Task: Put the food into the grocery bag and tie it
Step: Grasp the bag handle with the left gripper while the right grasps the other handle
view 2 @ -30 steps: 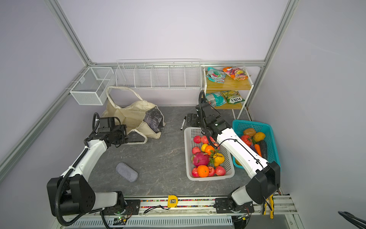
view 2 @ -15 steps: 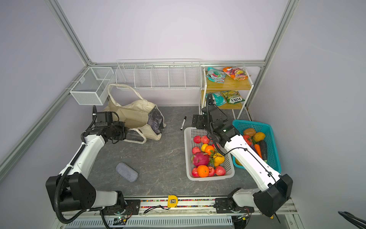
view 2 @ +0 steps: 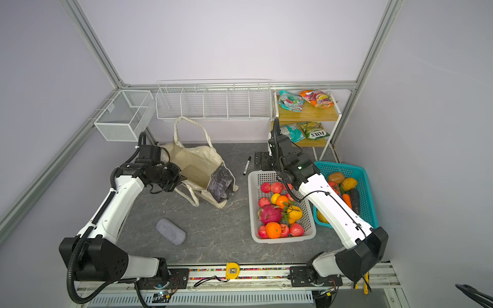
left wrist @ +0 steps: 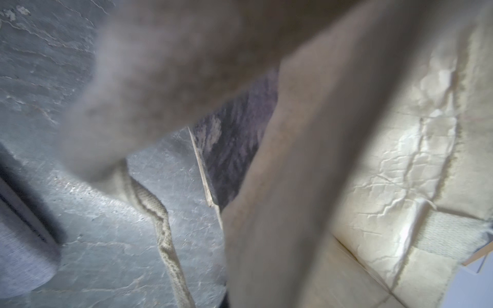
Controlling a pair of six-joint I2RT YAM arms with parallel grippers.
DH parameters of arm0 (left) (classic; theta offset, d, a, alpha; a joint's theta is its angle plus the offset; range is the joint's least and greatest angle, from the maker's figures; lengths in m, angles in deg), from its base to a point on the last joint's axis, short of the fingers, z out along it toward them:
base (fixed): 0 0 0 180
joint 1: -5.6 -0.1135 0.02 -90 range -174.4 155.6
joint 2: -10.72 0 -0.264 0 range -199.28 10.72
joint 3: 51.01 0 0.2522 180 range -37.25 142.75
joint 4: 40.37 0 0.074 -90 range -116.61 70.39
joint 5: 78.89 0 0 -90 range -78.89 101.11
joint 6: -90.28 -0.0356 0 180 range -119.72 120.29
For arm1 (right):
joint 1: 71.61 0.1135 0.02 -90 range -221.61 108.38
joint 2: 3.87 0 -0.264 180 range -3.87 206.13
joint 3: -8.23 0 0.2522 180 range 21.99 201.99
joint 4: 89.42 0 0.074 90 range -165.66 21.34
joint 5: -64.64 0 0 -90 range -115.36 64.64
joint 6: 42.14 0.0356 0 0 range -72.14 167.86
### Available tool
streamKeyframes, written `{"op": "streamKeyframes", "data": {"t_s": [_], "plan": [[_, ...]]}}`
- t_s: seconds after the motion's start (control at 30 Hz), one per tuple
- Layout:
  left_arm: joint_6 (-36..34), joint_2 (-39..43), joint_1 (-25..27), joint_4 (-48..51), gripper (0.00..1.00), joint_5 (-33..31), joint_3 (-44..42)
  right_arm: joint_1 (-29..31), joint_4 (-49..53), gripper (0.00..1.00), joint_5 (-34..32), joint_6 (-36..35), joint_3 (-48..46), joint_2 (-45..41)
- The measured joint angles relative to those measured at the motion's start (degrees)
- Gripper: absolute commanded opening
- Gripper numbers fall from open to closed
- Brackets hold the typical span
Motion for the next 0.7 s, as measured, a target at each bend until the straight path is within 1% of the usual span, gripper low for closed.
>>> {"op": "streamKeyframes", "data": {"t_s": [0.1,0.23,0.47,0.7], "plan": [[-3.7,1.1,0.9,3.1,0.00,0.9,0.5,1.0,1.5,1.00,2.2,-2.5,3.5,2.5],[-7.8,2.8,1.4,8.3,0.00,1.4,1.6,3.7,4.3,1.00,4.9,-7.2,9.0,6.6],[-12.4,3.7,1.6,14.2,0.00,1.5,3.7,9.3,12.1,0.99,7.9,-15.9,22.8,17.0],[-16.4,3.4,3.7,17.6,0.00,0.6,6.1,12.9,19.7,0.99,10.2,-20.1,35.6,24.9]]}}
